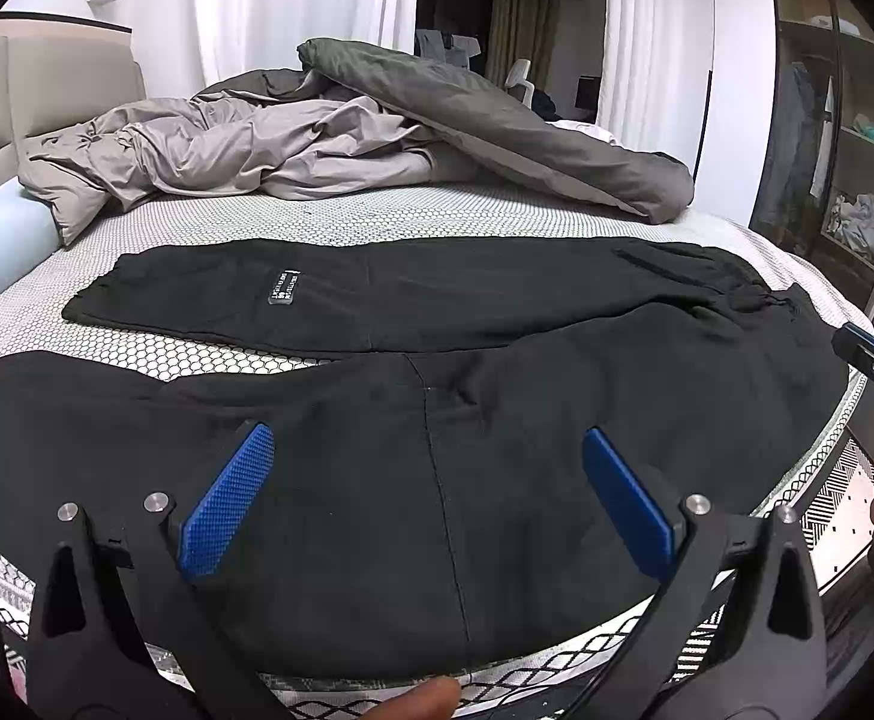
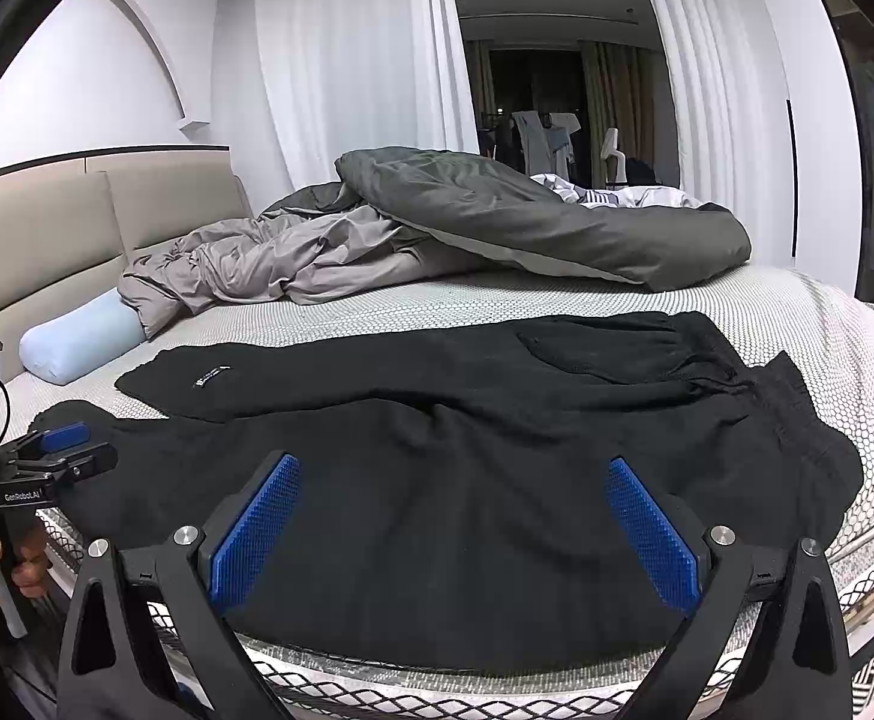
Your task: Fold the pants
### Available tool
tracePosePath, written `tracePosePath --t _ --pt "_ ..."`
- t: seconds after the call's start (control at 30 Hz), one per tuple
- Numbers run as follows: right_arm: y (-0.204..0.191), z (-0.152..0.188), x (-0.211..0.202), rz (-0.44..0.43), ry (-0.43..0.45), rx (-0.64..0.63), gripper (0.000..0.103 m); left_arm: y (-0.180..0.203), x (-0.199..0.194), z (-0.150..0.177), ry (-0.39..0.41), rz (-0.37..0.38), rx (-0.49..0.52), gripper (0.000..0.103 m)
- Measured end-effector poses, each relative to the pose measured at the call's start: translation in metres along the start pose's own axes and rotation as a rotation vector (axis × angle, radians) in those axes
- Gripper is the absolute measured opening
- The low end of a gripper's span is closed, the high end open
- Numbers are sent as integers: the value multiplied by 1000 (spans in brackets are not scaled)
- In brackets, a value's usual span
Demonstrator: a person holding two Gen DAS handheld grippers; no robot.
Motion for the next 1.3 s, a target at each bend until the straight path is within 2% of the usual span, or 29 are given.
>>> tracePosePath --t 1.3 --pt "-3 1 4 5 -19 -13 103 -5 -1 0 2 -5 -2 102"
Point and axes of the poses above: each gripper's, at about its wrist camera, not at the fingertips, and x roughly the way its jaws point, y to its right, z to its underside, the point moved 4 cm from there along x, roughly the way its jaws point, and after that the axes turned 12 degrees about -y, right-handed, at the moved point
